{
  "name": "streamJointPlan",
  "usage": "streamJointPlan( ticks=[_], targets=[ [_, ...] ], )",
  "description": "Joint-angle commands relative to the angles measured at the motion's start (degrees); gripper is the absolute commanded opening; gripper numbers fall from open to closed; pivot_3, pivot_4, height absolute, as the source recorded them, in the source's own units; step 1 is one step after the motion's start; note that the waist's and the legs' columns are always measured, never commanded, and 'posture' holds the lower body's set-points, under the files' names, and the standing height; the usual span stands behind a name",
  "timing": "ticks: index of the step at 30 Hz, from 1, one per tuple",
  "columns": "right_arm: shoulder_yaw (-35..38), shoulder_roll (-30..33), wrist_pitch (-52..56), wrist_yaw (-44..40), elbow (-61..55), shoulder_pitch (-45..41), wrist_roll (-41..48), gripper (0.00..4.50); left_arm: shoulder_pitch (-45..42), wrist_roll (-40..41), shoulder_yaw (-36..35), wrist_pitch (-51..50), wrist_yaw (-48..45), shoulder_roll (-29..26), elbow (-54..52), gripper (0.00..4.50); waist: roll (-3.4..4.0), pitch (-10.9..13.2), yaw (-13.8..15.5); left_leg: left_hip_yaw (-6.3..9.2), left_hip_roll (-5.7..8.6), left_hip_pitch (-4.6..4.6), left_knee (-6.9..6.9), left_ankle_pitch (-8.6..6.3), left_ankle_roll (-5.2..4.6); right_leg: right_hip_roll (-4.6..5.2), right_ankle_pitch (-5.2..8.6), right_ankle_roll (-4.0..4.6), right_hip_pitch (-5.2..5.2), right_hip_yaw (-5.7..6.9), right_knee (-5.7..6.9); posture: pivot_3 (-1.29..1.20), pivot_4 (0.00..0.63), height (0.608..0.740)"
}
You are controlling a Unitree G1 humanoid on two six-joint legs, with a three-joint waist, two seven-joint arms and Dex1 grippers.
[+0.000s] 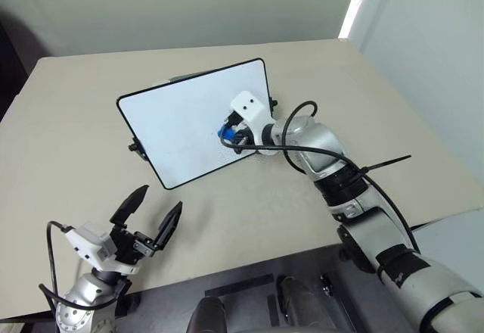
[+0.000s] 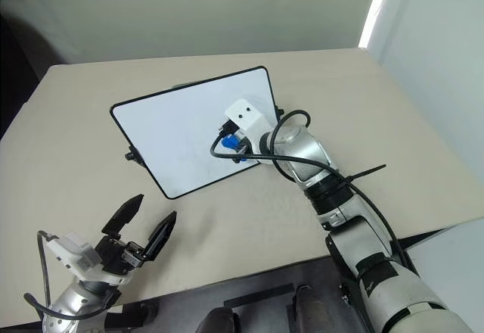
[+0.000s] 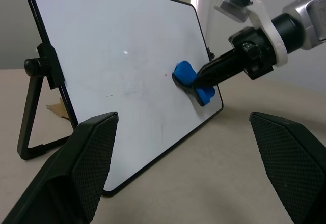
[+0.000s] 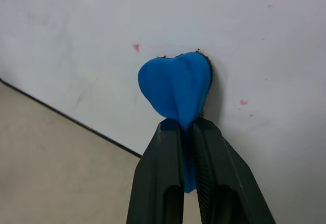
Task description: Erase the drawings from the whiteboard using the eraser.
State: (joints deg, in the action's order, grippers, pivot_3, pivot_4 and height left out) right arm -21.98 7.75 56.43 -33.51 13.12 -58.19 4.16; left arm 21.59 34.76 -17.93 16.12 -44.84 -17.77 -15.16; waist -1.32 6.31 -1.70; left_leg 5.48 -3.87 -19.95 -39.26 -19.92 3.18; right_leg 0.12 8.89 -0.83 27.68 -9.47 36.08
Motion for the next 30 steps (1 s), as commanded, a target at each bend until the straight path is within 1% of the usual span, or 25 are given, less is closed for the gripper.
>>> streamJointPlan(
  ticks=[1, 3, 10, 19, 27, 30],
  targets=[
    [-2.5, 1.1, 1.3, -0.9, -2.2, 1.4, -0.9, 0.18, 0.1, 0.7, -0.6, 0.5, -0.2, 0.0, -1.6, 4.50, 0.00, 0.0, 0.0, 0.01, 0.00, 0.00, -0.01, 0.00, 0.00, 0.00, 0.00, 0.00, -0.01, 0.00, -0.02, 0.00, 0.150, 0.740],
    [-2.6, 1.1, 1.4, -1.0, -2.9, 1.2, -0.6, 0.18, 0.0, 0.8, -0.6, 0.5, -0.2, 0.0, -1.5, 4.50, 0.01, 0.0, 0.0, -0.01, 0.00, -0.03, -0.02, 0.01, 0.02, 0.00, 0.00, 0.00, 0.00, 0.00, -0.06, 0.00, 0.150, 0.740],
    [1.9, -1.7, -2.1, 1.2, -3.1, -2.8, 0.2, 0.18, 0.1, 0.6, -0.4, 0.5, -0.2, 0.1, -1.6, 4.50, 0.01, 0.0, -0.1, 0.00, 0.00, -0.03, 0.01, 0.01, 0.02, 0.00, 0.00, 0.00, 0.06, 0.00, -0.05, 0.00, 0.150, 0.740],
    [5.0, -3.4, -5.0, 2.2, -3.4, -5.6, 0.6, 0.18, 0.2, 0.5, -0.5, 0.6, -0.1, 0.2, -1.4, 4.50, 0.01, 0.0, 0.0, 0.01, 0.00, -0.09, 0.08, 0.00, 0.02, 0.01, 0.06, 0.10, 0.09, 0.00, -0.13, 0.00, 0.150, 0.740],
    [-1.2, -1.8, -0.9, -1.0, -4.1, -1.0, 0.0, 0.18, 0.0, 0.7, -0.9, 0.5, -0.2, 0.0, -1.0, 4.50, -0.01, 0.0, 0.1, 0.02, 0.00, -0.09, 0.08, -0.02, 0.05, 0.01, 0.09, 0.15, 0.08, 0.00, -0.12, 0.00, 0.150, 0.740],
    [-1.8, -1.9, -0.2, -1.1, -4.1, -0.2, 0.0, 0.18, 0.0, 0.9, -1.1, 0.5, -0.3, -0.1, -0.8, 4.50, -0.01, 0.0, 0.1, 0.01, 0.00, -0.09, 0.03, -0.02, 0.06, 0.01, 0.09, 0.14, 0.08, 0.00, -0.09, 0.00, 0.150, 0.740]
  ],
)
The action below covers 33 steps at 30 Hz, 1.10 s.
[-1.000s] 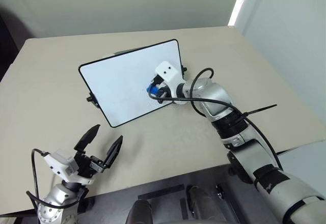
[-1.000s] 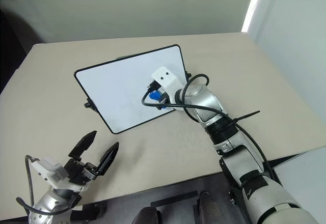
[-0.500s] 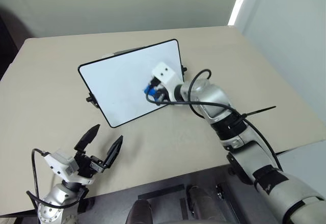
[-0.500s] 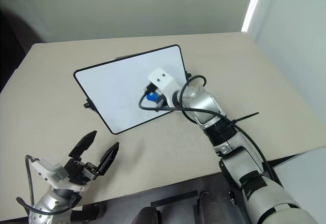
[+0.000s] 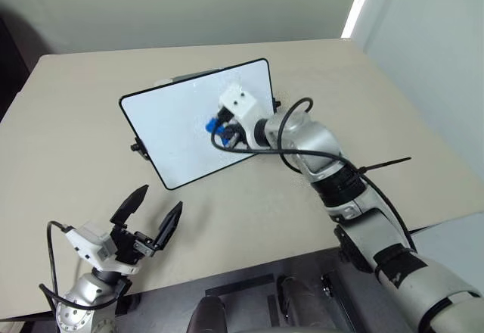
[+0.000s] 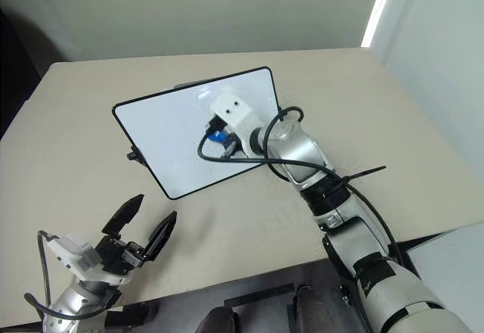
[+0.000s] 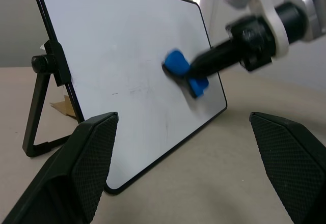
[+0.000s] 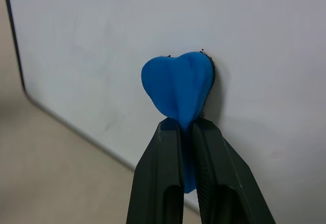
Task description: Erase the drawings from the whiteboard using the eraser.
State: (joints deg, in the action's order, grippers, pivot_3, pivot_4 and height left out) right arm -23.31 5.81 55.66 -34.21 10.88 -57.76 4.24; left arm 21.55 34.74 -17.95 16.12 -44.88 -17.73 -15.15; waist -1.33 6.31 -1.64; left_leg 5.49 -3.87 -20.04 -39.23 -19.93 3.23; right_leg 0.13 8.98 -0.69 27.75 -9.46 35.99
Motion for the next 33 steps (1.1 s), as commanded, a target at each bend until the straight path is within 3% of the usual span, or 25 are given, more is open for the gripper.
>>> streamJointPlan(
  ticks=[1, 14, 25, 33],
  targets=[
    [-0.5, -0.1, 0.6, -0.4, -1.8, -0.6, -0.1, 0.18, 0.0, 0.9, -1.0, 0.5, -0.3, -0.2, -0.8, 4.50, 0.00, 0.0, 0.0, 0.00, 0.00, 0.00, -0.01, 0.00, 0.00, 0.00, 0.00, -0.01, 0.00, 0.00, 0.01, 0.00, 0.150, 0.740],
    [5.7, 1.2, 0.0, 4.3, 4.2, -3.5, -1.2, 0.18, 0.1, 0.6, -0.5, 0.5, -0.3, 0.0, -1.3, 4.50, 0.00, 0.0, 0.0, 0.01, 0.00, 0.02, -0.06, 0.01, 0.00, 0.00, -0.01, -0.01, -0.01, 0.00, 0.07, 0.00, 0.150, 0.740],
    [9.8, 6.9, 1.8, 6.0, 2.9, -2.1, -0.6, 0.18, 0.1, 0.5, -0.1, 0.5, -0.4, 0.0, -1.9, 4.50, 0.01, 0.0, 0.1, -0.05, 0.00, 0.06, -0.20, 0.03, -0.05, -0.02, -0.27, 0.34, -0.14, 0.00, 0.12, 0.00, 0.150, 0.740],
    [9.3, 6.2, 2.4, 6.3, 0.5, -1.6, 0.0, 0.18, 0.4, 0.0, 1.2, 0.5, -0.2, 0.3, -3.1, 4.50, 0.00, 0.0, 0.1, -0.06, 0.00, 0.02, -0.19, 0.04, -0.05, -0.02, -0.25, 0.31, -0.13, 0.00, -0.03, 0.00, 0.150, 0.740]
  ],
)
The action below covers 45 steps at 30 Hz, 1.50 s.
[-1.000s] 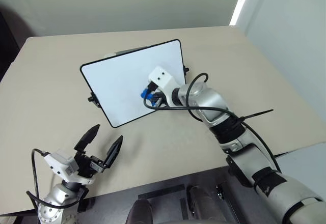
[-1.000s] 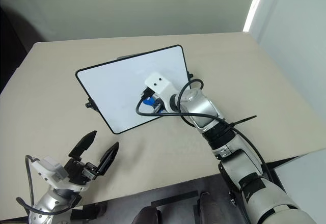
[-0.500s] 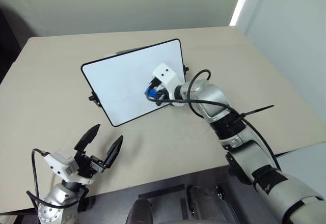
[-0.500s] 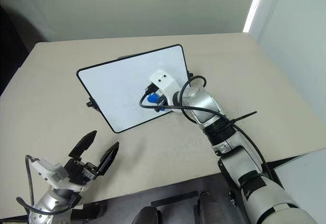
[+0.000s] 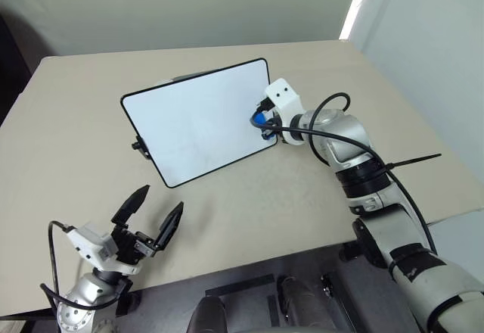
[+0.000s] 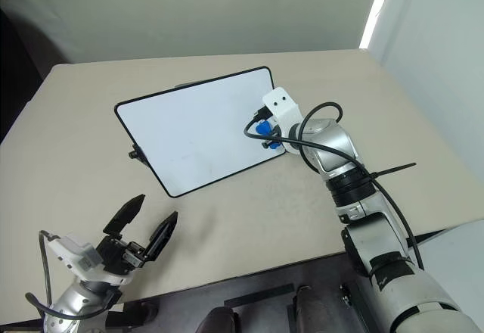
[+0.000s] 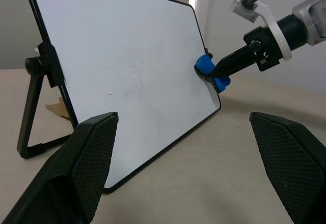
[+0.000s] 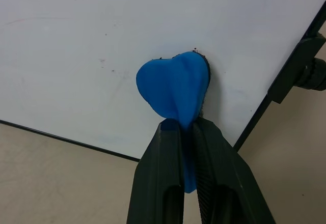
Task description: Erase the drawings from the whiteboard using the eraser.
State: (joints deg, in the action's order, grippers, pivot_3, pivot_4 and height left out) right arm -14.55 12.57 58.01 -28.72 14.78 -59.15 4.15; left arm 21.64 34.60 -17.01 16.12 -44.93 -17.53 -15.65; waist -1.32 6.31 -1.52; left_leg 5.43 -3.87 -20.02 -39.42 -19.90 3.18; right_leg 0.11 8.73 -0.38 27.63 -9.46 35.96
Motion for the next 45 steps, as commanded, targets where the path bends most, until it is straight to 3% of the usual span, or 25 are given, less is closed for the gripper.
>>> streamJointPlan(
  ticks=[1, 11, 27, 45],
  targets=[
    [0.1, -1.4, 0.2, 0.5, -4.4, -0.1, 0.5, 0.18, 0.4, 0.1, 0.5, 0.6, -0.1, 0.2, -2.8, 4.50, 0.00, 0.0, -0.1, -0.01, 0.00, 0.00, 0.00, 0.00, 0.00, 0.00, 0.00, 0.00, 0.00, 0.00, -0.01, 0.00, 0.150, 0.740],
    [-4.8, -8.5, -0.2, -0.2, -5.3, -1.5, 0.0, 0.18, 1.6, -0.9, 2.2, 0.7, 0.5, 0.9, -4.8, 4.50, 0.01, 0.0, -0.4, 0.03, -0.01, -0.01, 0.17, 0.01, -0.05, -0.04, 0.04, -0.08, 0.14, -0.01, 0.02, 0.00, 0.150, 0.740],
    [-4.4, -13.9, -4.7, -1.4, 2.8, -7.5, 0.5, 0.18, 1.2, 0.0, 0.6, 0.6, 0.6, 0.5, -3.5, 4.50, 0.02, 0.0, -0.9, 0.03, -0.02, 0.01, 0.28, 0.01, -0.05, -0.05, 0.03, -0.10, 0.36, -0.02, 0.18, 0.00, 0.150, 0.740],
    [1.0, -1.9, 2.6, 3.2, 3.2, 0.8, -1.3, 0.18, 0.9, 0.3, 0.6, 0.3, -0.2, 0.5, -3.2, 4.50, 0.01, 0.0, -0.1, -0.02, -0.03, 0.03, -0.10, 0.10, -0.09, -0.08, -0.26, 0.38, 0.01, 0.01, 0.19, 0.00, 0.150, 0.740]
  ],
)
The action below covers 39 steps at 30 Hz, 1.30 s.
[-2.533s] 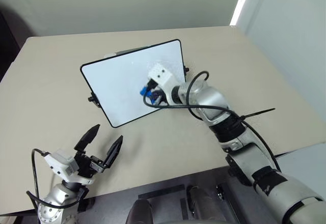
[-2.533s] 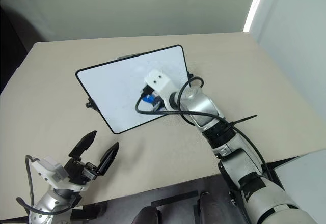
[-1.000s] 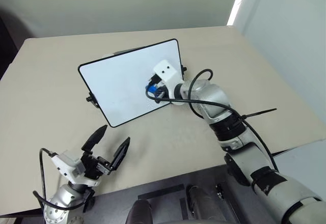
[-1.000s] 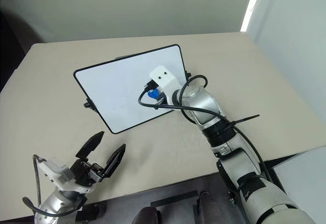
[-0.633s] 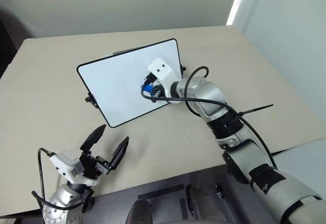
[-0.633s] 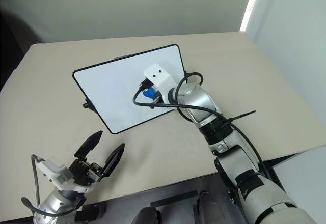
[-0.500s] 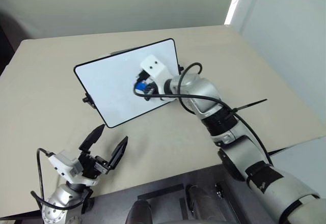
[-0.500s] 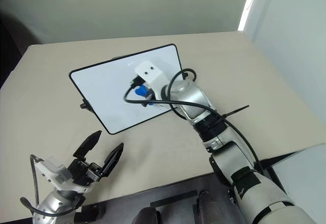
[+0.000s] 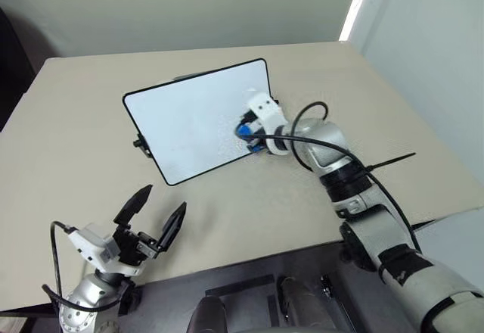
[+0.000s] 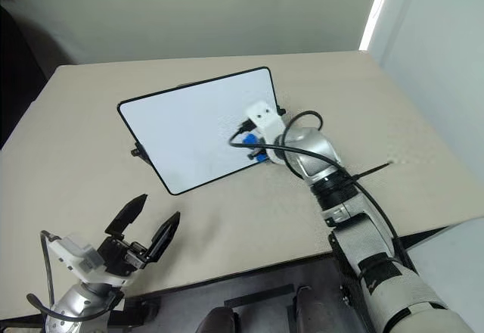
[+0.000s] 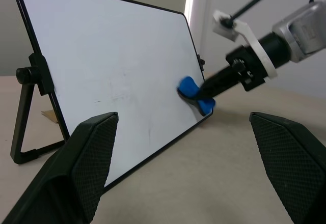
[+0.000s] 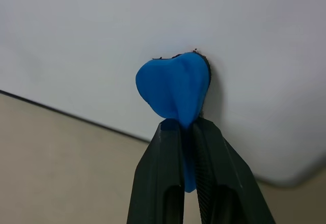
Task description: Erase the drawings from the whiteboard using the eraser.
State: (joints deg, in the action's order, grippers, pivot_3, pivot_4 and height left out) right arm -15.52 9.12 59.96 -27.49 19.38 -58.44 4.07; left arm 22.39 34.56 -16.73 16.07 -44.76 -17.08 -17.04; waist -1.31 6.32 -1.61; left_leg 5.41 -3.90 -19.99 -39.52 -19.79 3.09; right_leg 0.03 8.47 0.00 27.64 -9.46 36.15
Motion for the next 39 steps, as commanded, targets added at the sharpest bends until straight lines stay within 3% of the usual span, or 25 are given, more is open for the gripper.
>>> streamJointPlan(
  ticks=[1, 13, 25, 31, 32, 39],
  targets=[
    [2.4, 2.3, 1.0, 2.4, -2.0, 0.8, -1.3, 0.18, 0.2, 0.2, 0.5, 0.4, -0.3, 0.1, -2.0, 4.50, 0.00, 0.0, 0.0, -0.01, 0.00, 0.00, 0.00, 0.00, 0.00, 0.00, 0.00, 0.00, 0.00, -0.01, 0.00, 0.00, 0.150, 0.740],
    [4.2, 3.0, 5.6, 2.1, -14.6, 3.9, 1.2, 0.18, 1.8, -0.4, 2.7, 0.8, 0.0, 0.6, -4.3, 4.50, 0.01, 0.0, -0.1, -0.04, 0.00, -0.10, 0.06, -0.07, -0.11, -0.02, 0.18, -0.29, 0.09, 0.00, -0.20, 0.00, 0.150, 0.740],
    [20.3, 13.0, 28.3, 2.4, -47.0, 19.6, 7.2, 0.18, 2.3, -0.3, 2.7, 0.7, 0.0, 0.4, -4.5, 4.50, 0.00, 0.0, 1.0, -0.30, 0.00, -0.13, -0.47, -0.47, -0.44, -0.01, 0.50, -0.18, -0.30, 0.02, -0.26, 0.00, 0.150, 0.740],
    [23.1, 13.8, 29.8, 3.1, -51.2, 30.0, 8.6, 0.18, 2.4, -0.5, 3.4, 0.8, -0.2, 0.5, -4.5, 4.50, 0.02, 0.0, 0.6, -0.33, 0.00, 0.05, -0.49, -0.60, -0.72, -0.02, 0.69, -0.49, -0.67, 0.01, -0.18, 0.00, 0.150, 0.740],
    [23.0, 13.8, 29.2, 3.3, -50.7, 30.9, 8.6, 0.73, 2.4, -0.6, 3.6, 0.8, -0.2, 0.6, -4.6, 4.50, 0.03, 0.0, 0.6, -0.33, 0.00, 0.06, -0.49, -0.60, -0.76, -0.03, 0.69, -0.50, -0.67, 0.00, -0.16, 0.00, 0.150, 0.740],
    [24.6, 14.6, 25.7, 4.2, -50.3, 32.9, 8.8, 2.93, 2.8, -1.4, 5.0, 1.2, 0.1, 0.9, -5.3, 4.50, 0.09, 0.1, 0.5, -0.33, 0.00, 0.11, -0.49, -0.68, -1.23, -0.04, 0.74, -0.57, -0.66, 0.00, -0.13, 0.00, 0.150, 0.740]
  ],
)
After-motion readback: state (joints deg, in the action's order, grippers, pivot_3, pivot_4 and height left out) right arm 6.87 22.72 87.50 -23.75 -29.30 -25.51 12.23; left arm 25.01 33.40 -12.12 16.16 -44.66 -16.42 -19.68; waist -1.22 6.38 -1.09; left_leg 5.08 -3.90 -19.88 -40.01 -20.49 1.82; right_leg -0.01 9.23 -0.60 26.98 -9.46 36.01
